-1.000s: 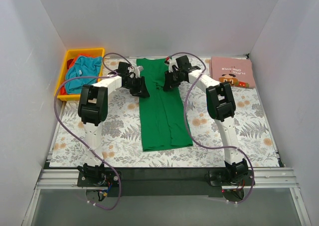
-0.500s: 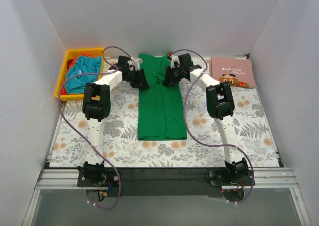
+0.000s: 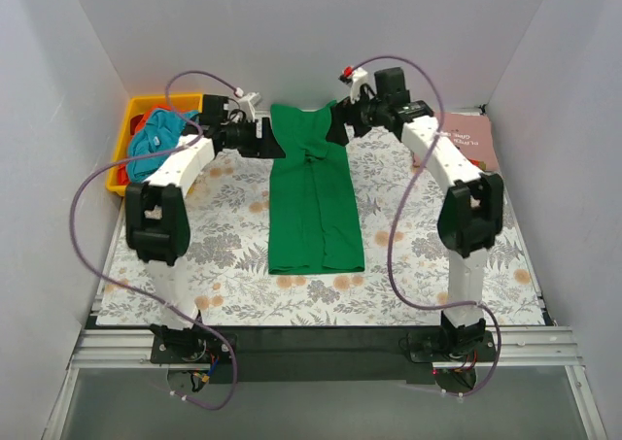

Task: Fold and stack the t-shirts
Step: Fold the tshirt

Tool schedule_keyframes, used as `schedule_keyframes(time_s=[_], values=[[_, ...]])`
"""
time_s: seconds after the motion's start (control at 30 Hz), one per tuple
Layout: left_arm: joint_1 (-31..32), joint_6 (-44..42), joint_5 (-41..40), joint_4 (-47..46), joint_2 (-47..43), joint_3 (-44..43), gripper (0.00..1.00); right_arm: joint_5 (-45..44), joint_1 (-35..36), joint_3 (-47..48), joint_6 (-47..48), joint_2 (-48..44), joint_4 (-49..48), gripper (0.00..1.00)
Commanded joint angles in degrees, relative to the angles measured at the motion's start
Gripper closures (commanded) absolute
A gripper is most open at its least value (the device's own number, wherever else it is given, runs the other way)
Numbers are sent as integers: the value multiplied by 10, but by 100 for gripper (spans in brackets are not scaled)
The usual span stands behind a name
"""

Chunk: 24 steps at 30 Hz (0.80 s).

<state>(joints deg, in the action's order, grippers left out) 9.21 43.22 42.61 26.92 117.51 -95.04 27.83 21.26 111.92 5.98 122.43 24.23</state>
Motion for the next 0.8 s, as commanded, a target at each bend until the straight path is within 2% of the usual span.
schedule_keyframes(time_s=[0.0, 0.07, 0.2, 0.23, 0.3, 0.37, 0.47, 0.5, 0.6, 0.67, 0.77], values=[[-2, -54, 36, -36, -187, 56, 34, -6, -1, -32, 111, -152, 35, 2], [-2, -85, 24, -38, -272, 104, 28, -24, -1, -80, 137, -213, 54, 2], [-2, -162, 25, -38, -396, 252, 28, -40, 0, -164, 240, -305, 106, 2], [-1, -178, 35, -41, -424, 278, 23, -34, 0, -184, 256, -322, 117, 2], [1, -227, 41, -29, -492, 342, 19, -39, 19, -251, 287, -372, 144, 2], [5, -269, 49, -5, -522, 378, 19, -66, 56, -306, 325, -416, 164, 2], [9, -300, 48, 21, -569, 455, 22, -113, 126, -421, 360, -464, 161, 9], [11, -331, 48, 25, -578, 475, 24, -120, 141, -471, 363, -470, 158, 15], [26, -392, 59, 24, -609, 550, 29, -125, 174, -523, 362, -472, 137, 30], [53, -422, 56, 21, -620, 592, 34, -131, 191, -574, 362, -474, 94, 32], [103, -451, 6, 2, -604, 622, 38, -148, 221, -622, 368, -472, 46, 36]])
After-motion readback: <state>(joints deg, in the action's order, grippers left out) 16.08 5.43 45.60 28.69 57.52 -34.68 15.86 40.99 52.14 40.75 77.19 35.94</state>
